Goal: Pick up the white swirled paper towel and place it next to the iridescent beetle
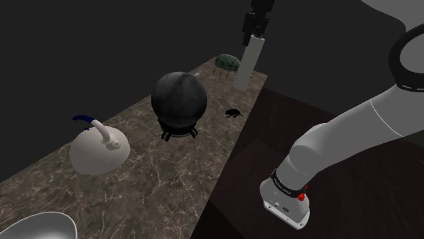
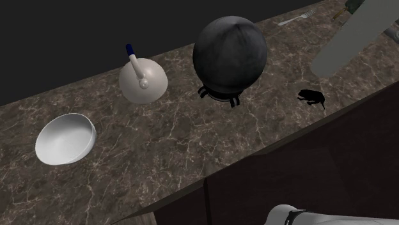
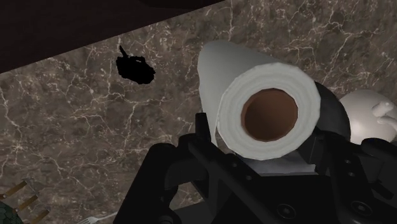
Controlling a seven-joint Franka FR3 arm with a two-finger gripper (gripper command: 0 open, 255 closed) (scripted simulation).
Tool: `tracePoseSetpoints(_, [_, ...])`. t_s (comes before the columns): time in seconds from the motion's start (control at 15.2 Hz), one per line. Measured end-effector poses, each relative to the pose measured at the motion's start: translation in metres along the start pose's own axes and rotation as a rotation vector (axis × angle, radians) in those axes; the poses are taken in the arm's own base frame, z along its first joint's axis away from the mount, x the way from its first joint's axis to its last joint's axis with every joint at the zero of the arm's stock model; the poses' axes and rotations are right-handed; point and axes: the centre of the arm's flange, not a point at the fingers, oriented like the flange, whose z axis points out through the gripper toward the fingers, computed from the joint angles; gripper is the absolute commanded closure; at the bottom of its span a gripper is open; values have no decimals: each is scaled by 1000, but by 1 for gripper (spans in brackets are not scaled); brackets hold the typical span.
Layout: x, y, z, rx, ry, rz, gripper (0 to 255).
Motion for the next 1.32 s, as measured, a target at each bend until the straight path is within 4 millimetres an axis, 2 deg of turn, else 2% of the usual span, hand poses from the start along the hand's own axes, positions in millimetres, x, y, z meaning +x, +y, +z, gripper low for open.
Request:
tracePoseSetpoints(0.26, [0,7,17,0,0,-1,255])
tracePoseSetpoints(1.32, [4,11,102,0,-1,-1,255])
